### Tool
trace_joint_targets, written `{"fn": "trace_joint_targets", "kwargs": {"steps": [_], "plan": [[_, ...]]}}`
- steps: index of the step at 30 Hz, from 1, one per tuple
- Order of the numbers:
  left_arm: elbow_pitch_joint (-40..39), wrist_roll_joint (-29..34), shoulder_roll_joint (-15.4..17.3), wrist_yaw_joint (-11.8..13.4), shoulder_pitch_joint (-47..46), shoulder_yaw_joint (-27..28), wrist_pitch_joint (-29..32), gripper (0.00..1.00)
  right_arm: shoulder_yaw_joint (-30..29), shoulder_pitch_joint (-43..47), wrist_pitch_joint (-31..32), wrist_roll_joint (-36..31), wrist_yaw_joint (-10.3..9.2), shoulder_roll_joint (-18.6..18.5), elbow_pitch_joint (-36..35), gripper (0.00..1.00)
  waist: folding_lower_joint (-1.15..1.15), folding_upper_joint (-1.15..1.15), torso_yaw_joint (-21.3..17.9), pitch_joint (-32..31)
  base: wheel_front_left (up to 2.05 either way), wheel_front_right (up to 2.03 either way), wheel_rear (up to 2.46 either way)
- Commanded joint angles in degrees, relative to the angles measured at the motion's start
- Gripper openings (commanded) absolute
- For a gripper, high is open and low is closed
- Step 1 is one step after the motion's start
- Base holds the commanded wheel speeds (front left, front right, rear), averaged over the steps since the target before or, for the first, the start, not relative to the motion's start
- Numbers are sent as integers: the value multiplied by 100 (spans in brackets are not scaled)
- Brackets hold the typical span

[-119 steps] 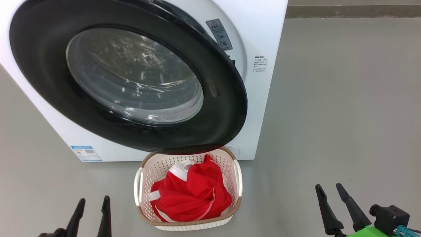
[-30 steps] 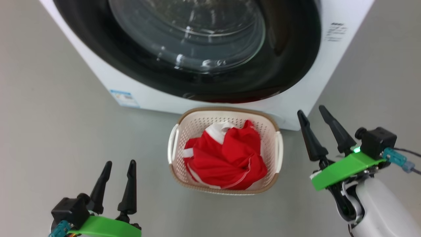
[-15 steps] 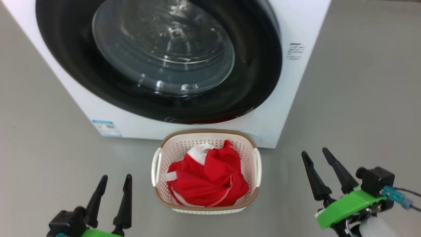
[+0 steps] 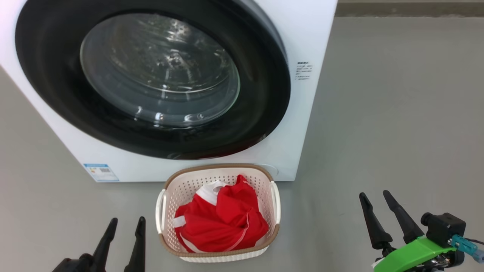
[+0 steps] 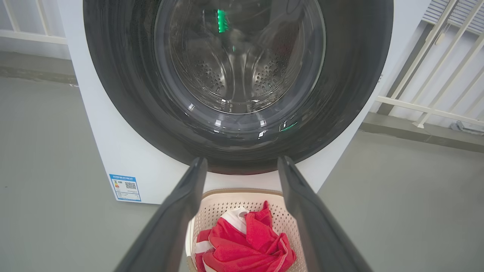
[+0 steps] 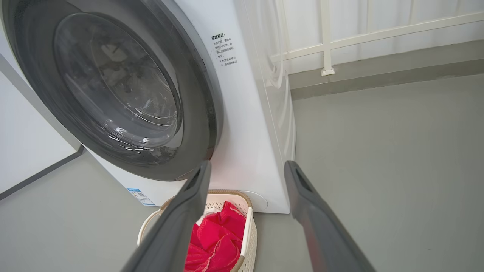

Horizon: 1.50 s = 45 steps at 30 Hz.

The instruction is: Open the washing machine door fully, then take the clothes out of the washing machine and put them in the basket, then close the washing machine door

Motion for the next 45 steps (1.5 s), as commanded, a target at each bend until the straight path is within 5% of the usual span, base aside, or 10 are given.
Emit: {"fn": "trace_joint_targets", "kwargs": {"steps": [1, 37, 38, 45], "plan": [[-167, 4, 125, -31, -66, 210, -28, 100, 83, -22, -36, -27, -5, -72, -154, 100, 0, 0, -61, -57, 0, 0, 0], [-257, -137, 124, -31, 179, 97, -28, 100, -235, 401, -36, -100, -5, 100, -309, 100, 0, 0, -153, -204, 0, 0, 0], [-142, -140, 59, 0, 240, -83, 1, 0, -349, 468, 0, -57, 0, 197, -162, 0, 0, 0, -154, -203, 0, 0, 0], [106, -344, -36, 8, 227, -85, 65, 0, -346, 469, 58, 112, 0, 298, 71, 0, 3, 0, -159, -208, 0, 0, 0]]}}
